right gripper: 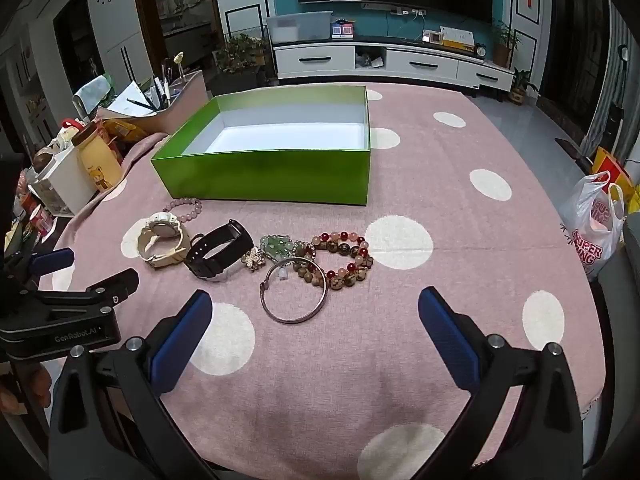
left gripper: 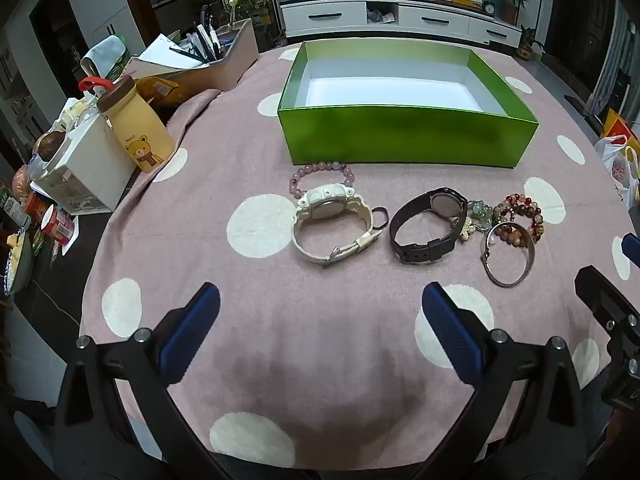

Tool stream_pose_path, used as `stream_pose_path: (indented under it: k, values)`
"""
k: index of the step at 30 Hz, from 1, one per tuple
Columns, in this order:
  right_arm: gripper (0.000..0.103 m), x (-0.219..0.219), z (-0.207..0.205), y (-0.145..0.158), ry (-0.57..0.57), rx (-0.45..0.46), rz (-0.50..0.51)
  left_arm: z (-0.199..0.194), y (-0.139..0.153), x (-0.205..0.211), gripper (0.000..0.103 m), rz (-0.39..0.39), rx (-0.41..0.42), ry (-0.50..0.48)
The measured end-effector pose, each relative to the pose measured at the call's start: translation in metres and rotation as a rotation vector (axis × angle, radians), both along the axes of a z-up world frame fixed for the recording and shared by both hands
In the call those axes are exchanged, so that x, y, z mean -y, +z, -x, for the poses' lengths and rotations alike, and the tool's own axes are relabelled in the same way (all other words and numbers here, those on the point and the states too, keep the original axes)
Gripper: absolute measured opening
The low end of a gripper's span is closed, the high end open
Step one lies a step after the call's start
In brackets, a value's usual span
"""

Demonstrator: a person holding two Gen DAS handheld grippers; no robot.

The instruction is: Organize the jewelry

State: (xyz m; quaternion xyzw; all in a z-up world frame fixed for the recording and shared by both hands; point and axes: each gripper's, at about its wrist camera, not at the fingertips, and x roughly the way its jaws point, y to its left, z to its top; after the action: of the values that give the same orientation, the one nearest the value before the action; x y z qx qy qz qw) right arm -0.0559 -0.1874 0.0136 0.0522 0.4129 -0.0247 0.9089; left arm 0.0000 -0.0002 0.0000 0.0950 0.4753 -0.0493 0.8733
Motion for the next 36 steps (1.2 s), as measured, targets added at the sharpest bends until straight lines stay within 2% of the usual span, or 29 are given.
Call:
stream_pose_path:
  k: [36]
  values:
    - [0.102, 0.0027, 0.0061, 0.0064, 0.000, 0.019, -0.013, 0.0069, 0.0068, 0.0058, 0.101, 0.000, 0.029, -0.019]
